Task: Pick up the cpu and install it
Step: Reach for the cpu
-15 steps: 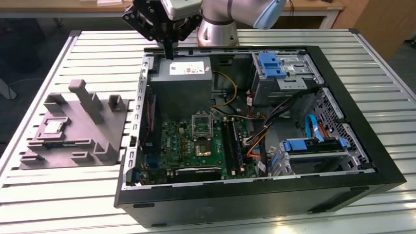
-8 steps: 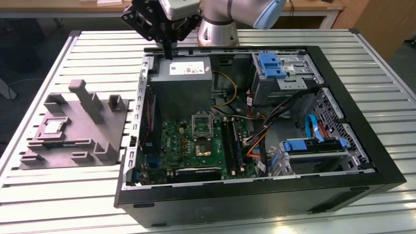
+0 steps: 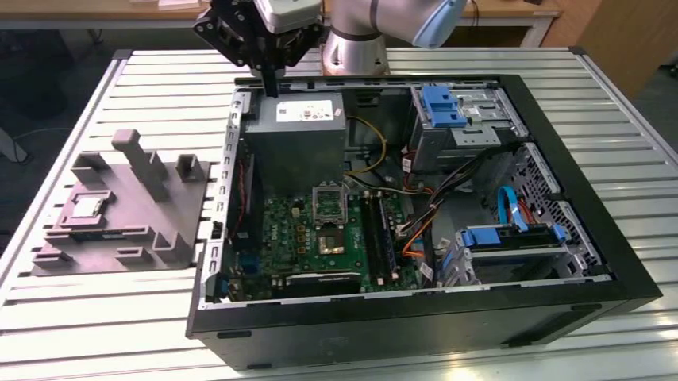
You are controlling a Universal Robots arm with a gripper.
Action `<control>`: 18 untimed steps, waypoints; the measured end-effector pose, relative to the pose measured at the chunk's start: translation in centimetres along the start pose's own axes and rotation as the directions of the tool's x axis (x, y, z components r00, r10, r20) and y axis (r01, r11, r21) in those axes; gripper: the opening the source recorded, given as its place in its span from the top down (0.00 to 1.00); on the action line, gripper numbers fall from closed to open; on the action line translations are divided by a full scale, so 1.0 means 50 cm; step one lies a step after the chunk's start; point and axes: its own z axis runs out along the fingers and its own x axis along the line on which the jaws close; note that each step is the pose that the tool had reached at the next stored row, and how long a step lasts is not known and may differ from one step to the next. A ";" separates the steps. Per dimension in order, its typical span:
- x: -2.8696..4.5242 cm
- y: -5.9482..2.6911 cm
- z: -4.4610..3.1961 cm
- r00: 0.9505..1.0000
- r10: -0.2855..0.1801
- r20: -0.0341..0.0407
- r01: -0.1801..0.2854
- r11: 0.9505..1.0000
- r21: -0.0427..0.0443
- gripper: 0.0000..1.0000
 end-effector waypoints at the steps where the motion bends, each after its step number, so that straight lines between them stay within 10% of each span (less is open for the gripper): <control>1: 0.001 0.000 0.000 1.000 0.000 0.000 0.000 1.000 0.000 0.89; 18: 0.017 -0.001 0.000 1.000 0.000 0.000 0.000 1.000 0.000 0.89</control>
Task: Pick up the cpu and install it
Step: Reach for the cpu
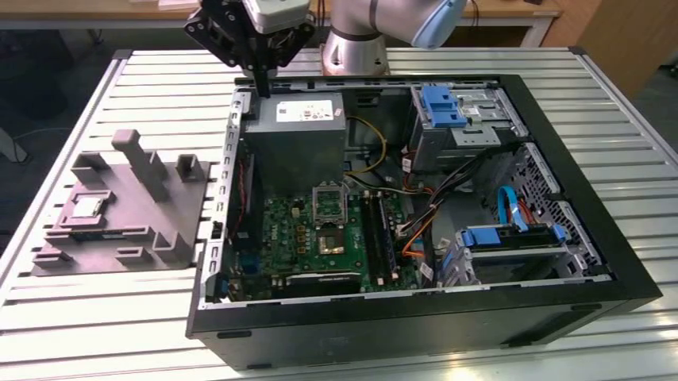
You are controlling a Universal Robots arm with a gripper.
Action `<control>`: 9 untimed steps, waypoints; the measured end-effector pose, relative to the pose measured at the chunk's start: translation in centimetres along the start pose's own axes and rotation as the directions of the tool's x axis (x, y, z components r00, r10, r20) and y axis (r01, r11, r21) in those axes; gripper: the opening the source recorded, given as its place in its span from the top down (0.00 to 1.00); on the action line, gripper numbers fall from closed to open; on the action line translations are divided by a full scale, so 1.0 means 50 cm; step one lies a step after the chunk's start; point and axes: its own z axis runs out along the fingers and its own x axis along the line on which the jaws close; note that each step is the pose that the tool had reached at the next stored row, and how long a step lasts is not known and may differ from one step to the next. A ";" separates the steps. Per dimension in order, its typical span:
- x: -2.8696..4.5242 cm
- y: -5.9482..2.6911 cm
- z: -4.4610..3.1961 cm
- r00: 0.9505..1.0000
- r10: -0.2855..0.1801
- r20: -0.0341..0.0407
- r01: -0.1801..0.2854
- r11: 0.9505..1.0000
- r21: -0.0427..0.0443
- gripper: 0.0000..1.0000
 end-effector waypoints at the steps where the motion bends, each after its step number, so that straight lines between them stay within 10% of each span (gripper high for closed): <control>1: 0.001 0.000 0.000 1.000 0.000 0.000 0.000 1.000 0.000 0.89; 9: 0.006 0.000 0.000 1.000 0.000 0.000 0.000 1.000 0.000 0.89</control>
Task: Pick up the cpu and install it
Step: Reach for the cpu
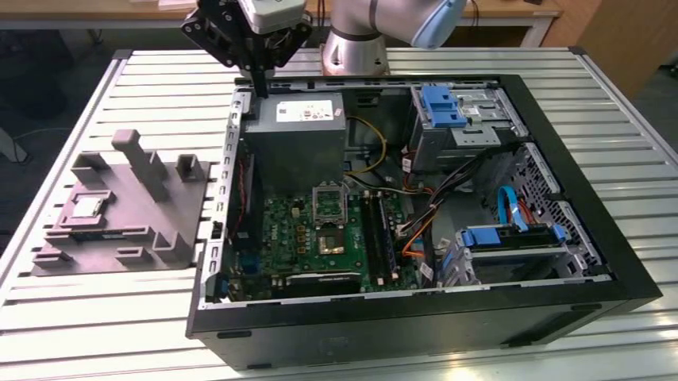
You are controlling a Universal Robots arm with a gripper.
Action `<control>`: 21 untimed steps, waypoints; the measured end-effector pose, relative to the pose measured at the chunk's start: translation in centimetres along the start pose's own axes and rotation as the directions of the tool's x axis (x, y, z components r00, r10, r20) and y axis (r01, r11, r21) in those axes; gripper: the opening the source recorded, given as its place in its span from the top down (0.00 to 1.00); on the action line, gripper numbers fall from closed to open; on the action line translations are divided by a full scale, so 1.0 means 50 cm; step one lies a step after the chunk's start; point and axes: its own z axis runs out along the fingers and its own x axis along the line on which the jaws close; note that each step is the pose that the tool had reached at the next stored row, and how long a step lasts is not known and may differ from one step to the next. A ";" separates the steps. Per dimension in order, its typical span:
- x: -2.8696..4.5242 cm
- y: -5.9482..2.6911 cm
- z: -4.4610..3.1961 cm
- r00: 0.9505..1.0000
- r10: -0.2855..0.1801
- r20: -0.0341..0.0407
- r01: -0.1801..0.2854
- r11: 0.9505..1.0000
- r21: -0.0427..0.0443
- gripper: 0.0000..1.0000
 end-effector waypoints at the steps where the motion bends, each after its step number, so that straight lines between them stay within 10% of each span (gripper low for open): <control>1: 0.000 0.000 0.000 1.000 0.000 0.000 0.000 1.000 0.000 0.89; 21: 0.020 -0.002 0.003 1.000 0.000 0.000 0.000 1.000 0.000 0.89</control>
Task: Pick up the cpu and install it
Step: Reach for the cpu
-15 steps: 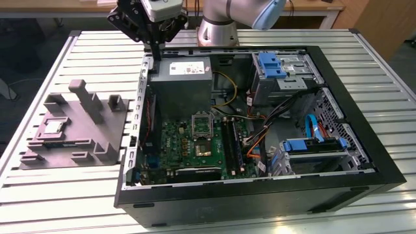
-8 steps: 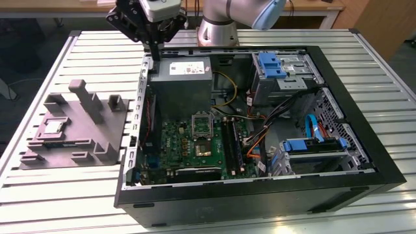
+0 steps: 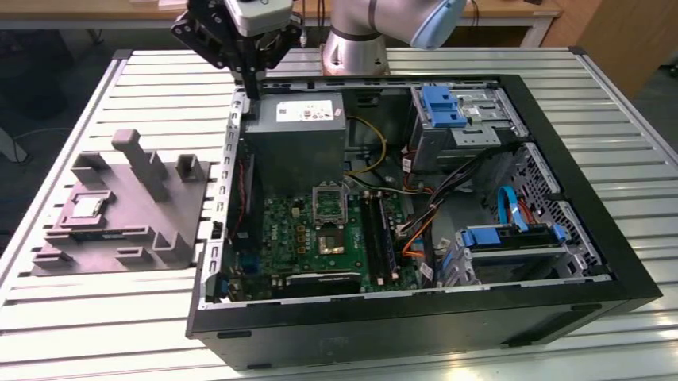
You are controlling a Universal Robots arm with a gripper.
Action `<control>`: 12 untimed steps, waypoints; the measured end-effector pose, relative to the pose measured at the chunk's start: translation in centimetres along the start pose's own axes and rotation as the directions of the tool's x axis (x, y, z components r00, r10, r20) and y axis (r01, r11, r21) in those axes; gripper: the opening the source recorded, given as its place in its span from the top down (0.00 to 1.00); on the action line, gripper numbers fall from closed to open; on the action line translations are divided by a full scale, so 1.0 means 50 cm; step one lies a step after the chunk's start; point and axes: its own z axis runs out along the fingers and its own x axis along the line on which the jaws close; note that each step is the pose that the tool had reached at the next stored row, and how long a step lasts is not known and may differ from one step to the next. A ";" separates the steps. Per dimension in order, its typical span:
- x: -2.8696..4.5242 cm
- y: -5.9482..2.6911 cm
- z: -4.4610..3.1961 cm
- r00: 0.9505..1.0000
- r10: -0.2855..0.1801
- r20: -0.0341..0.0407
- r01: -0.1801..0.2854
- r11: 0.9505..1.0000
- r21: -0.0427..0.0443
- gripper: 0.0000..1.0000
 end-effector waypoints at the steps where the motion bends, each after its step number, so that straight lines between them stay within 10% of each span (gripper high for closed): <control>1: 0.000 0.000 0.000 1.000 0.000 0.000 0.000 1.000 0.000 0.89; 12: 0.006 0.000 0.000 1.000 0.000 0.000 0.000 1.000 0.000 0.89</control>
